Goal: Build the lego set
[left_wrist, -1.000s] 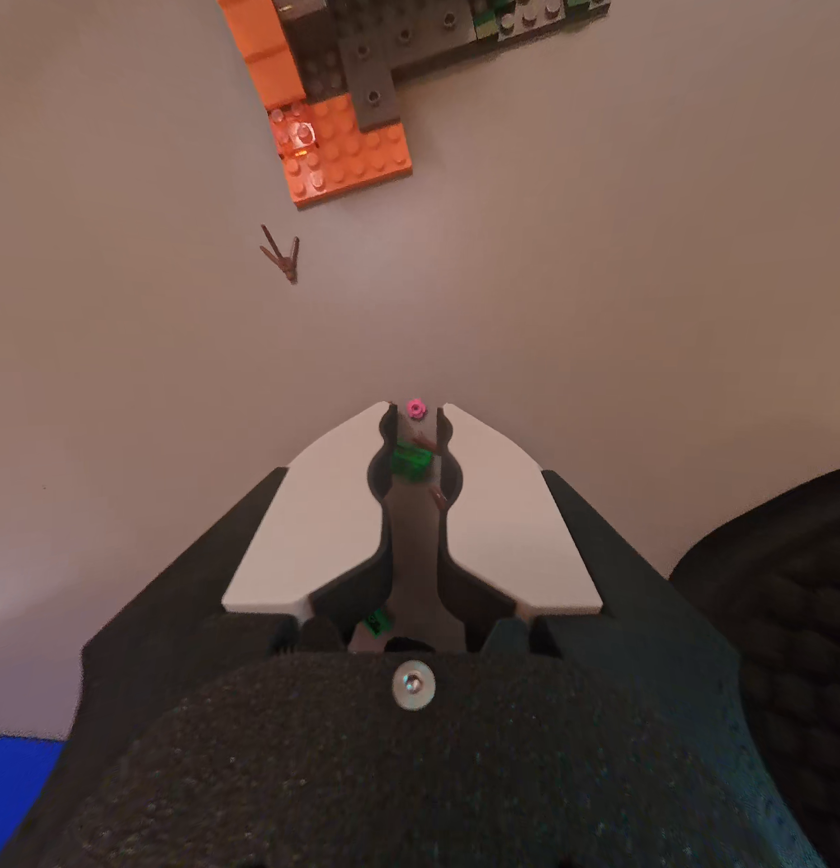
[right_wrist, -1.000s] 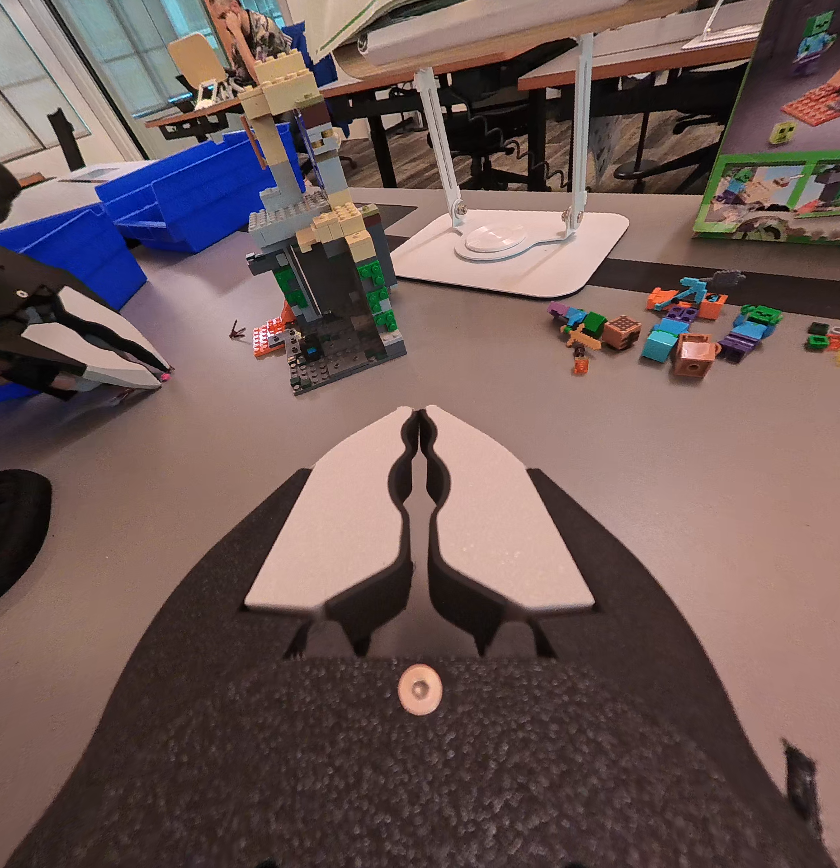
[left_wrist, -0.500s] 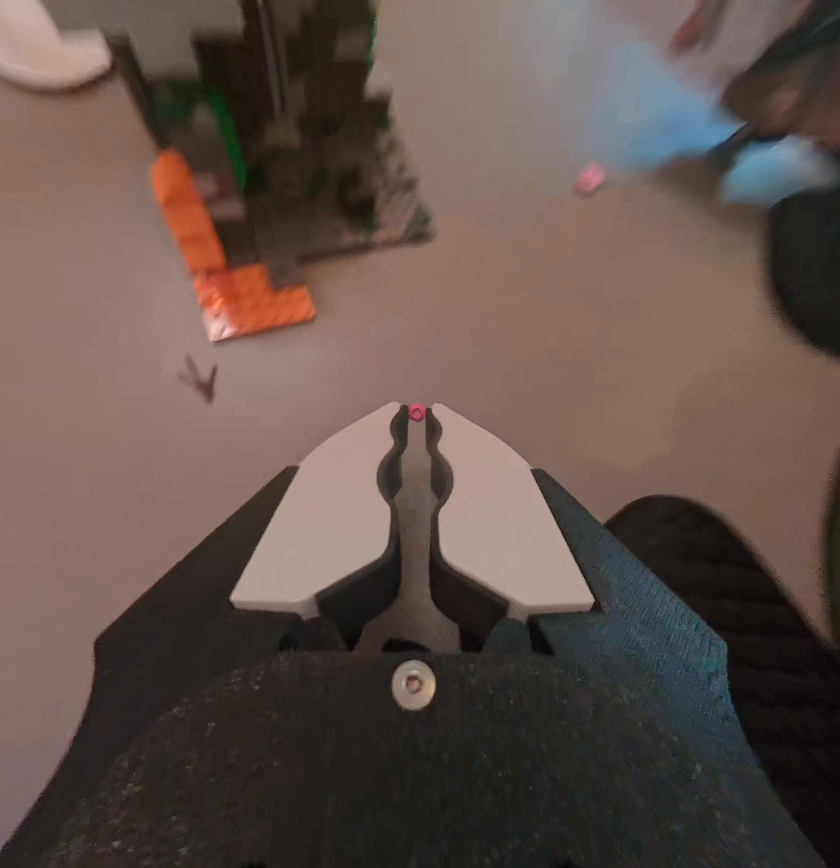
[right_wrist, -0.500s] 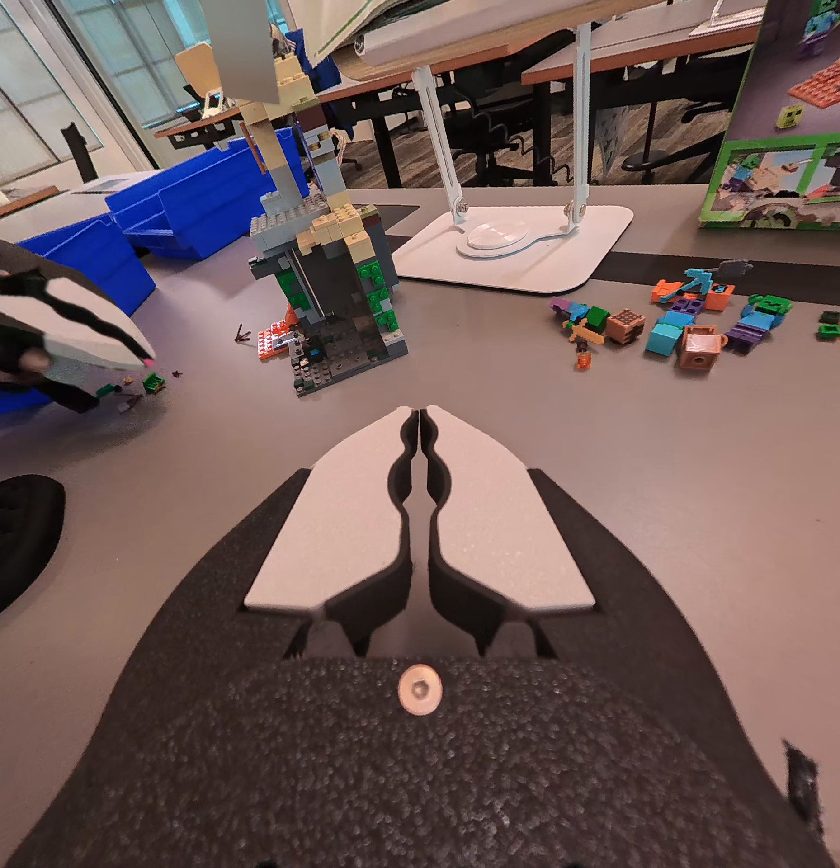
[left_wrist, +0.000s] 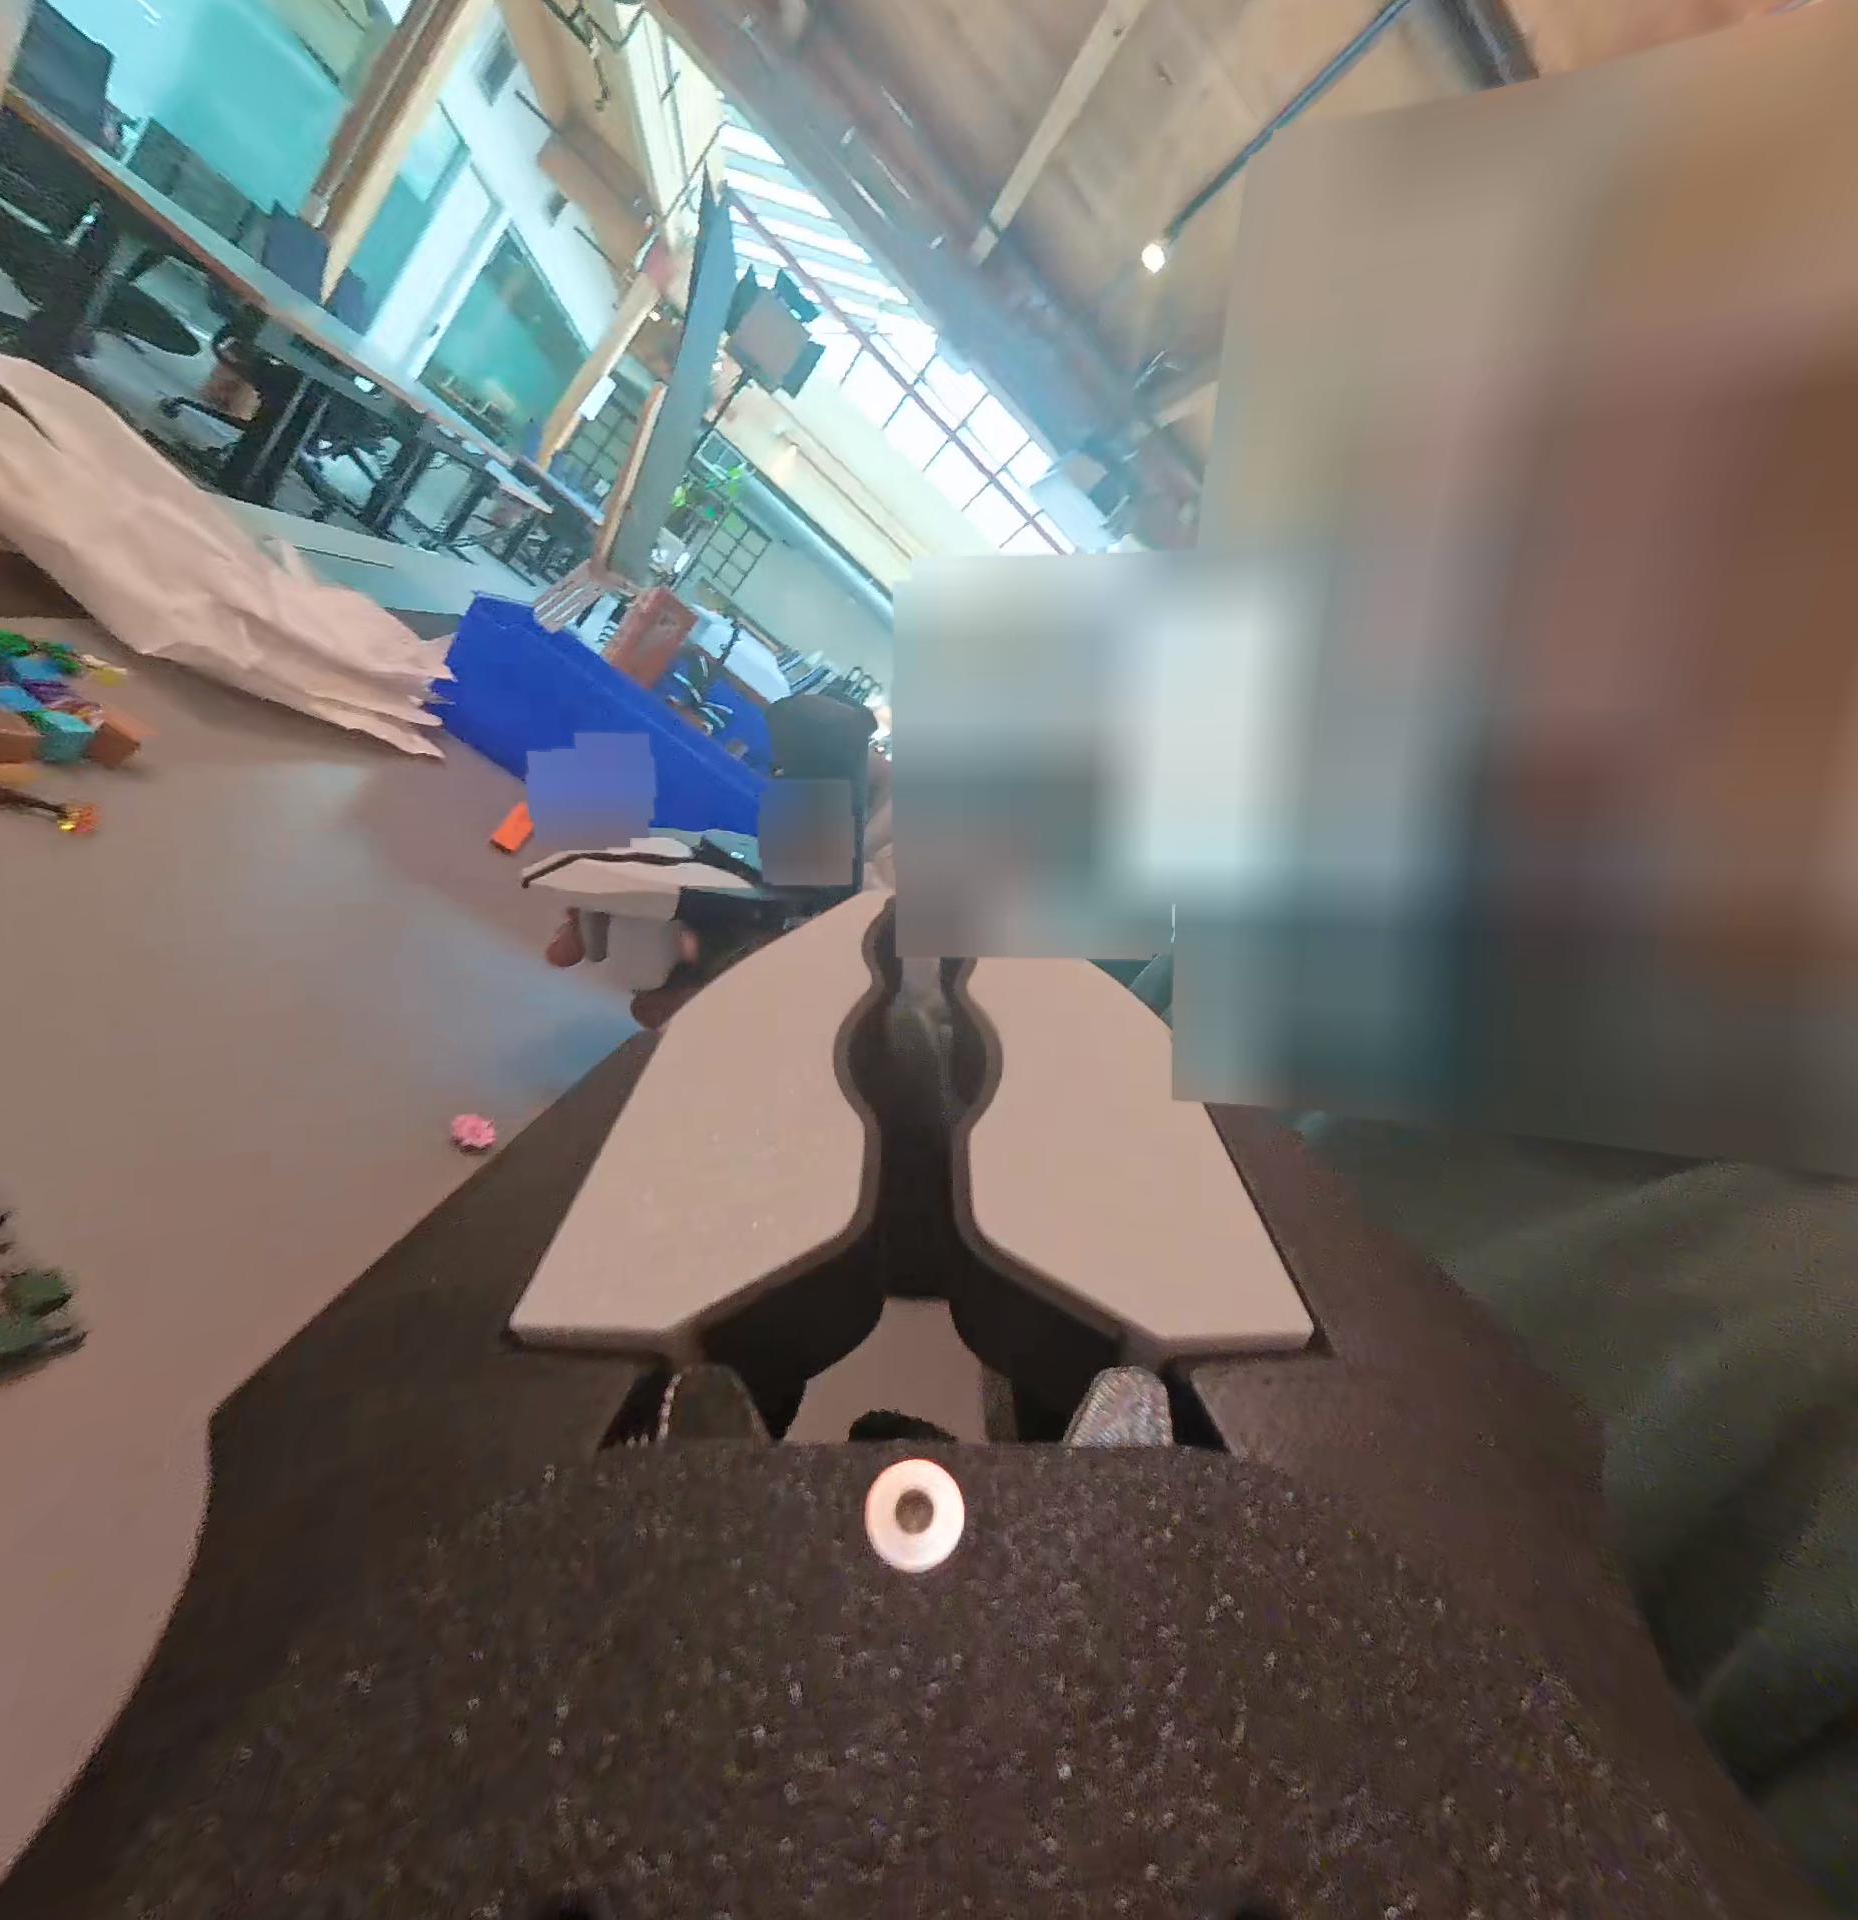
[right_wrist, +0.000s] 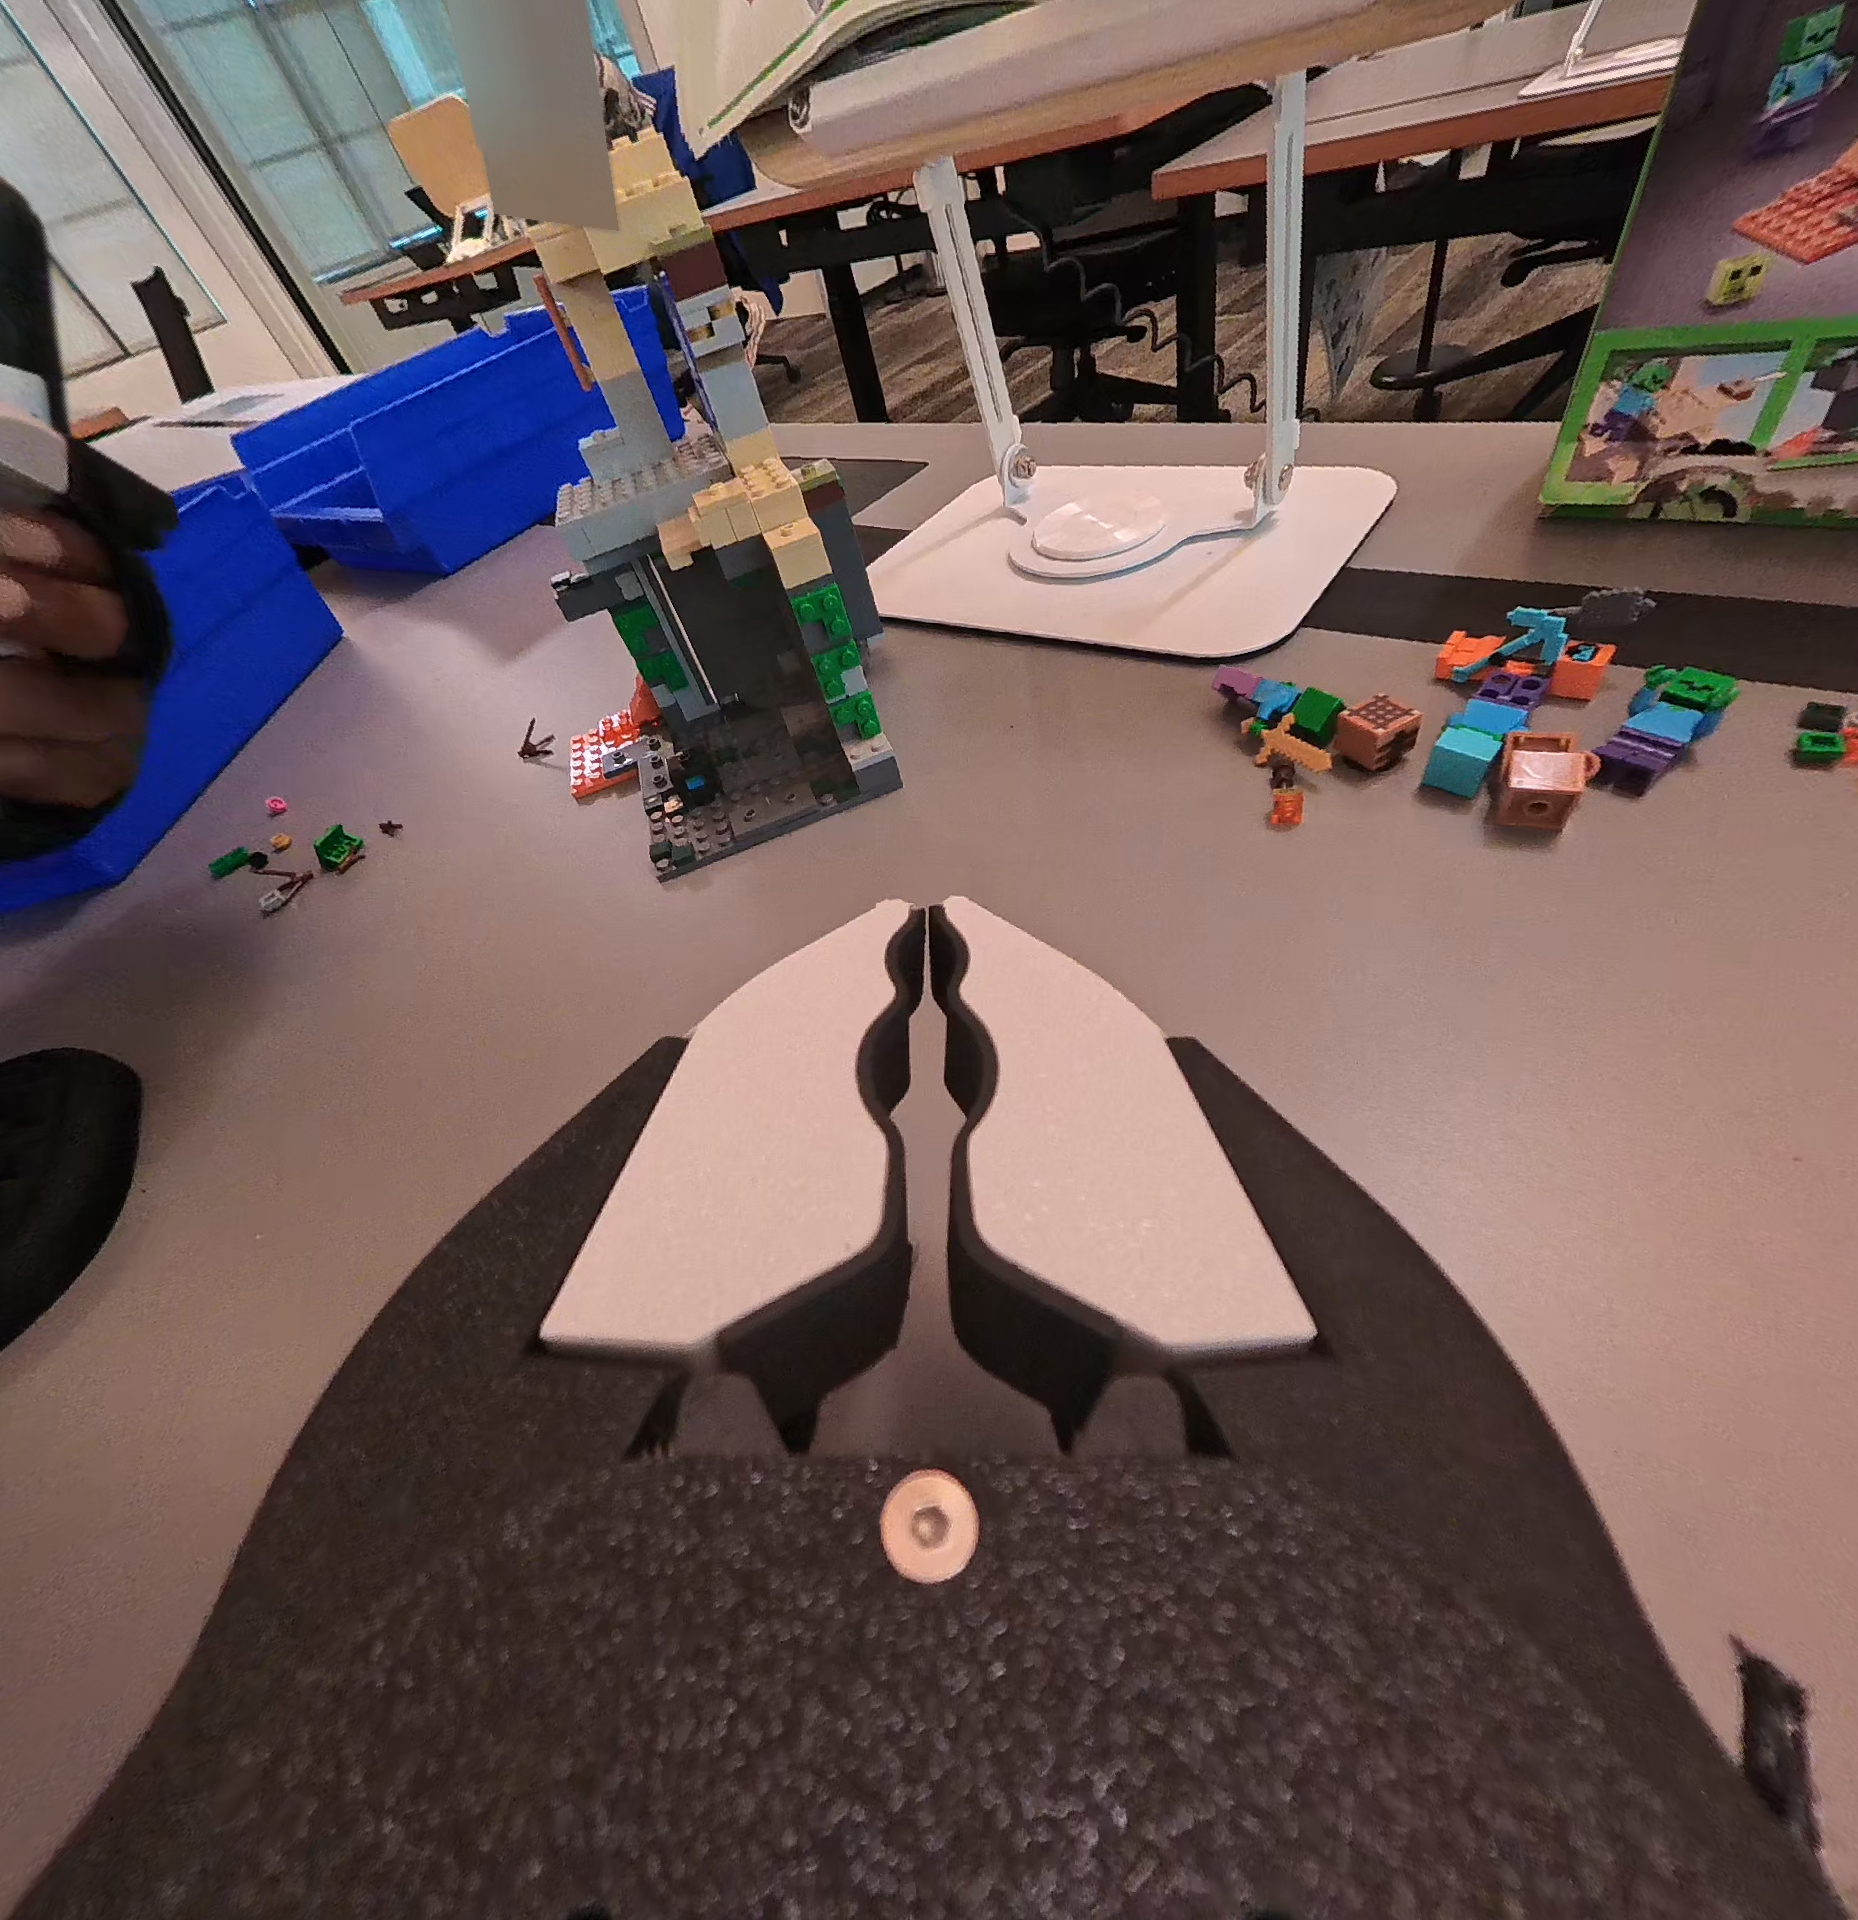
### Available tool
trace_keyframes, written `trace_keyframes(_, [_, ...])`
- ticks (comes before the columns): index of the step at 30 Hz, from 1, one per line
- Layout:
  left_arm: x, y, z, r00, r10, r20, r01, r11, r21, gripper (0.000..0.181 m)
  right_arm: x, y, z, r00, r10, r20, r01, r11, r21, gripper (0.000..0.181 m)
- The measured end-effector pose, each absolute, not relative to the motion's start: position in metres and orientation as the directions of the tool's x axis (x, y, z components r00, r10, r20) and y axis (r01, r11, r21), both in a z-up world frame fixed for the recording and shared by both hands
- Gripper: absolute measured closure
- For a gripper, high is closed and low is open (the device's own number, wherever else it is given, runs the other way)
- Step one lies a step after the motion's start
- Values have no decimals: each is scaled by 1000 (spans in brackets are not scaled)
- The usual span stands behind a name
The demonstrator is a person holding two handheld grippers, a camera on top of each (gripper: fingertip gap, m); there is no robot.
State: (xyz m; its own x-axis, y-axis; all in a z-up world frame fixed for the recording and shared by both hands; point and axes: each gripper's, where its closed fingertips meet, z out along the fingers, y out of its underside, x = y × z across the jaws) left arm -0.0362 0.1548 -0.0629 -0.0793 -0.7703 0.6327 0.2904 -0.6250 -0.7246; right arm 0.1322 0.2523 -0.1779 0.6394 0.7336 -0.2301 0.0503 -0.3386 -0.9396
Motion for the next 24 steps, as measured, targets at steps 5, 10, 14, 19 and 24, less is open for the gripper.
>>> trace_keyframes(5, [-21, 159, -66, -91, -763, 640, 255, -639, -725, 175, 133, 253, -177, 640, 733, -230, 48, -337, -940, 181])
trace_keyframes(10, [7, 179, -135, 294, -812, 504, -104, -551, -828, 175, 134, 253, -177, 642, 731, -232, 46, -338, -940, 181])
trace_keyframes(14, [20, 192, -201, 455, -874, 171, -542, -424, -726, 175, 133, 253, -179, 641, 732, -231, 51, -340, -939, 181])
trace_keyframes(19, [36, 204, -237, 385, -922, -46, -769, -292, -569, 175, 135, 255, -178, 647, 728, -227, 50, -338, -940, 181])
trace_keyframes(24, [49, 205, -248, 302, -951, -66, -835, -230, -501, 175, 136, 255, -178, 648, 726, -230, 47, -339, -940, 181])
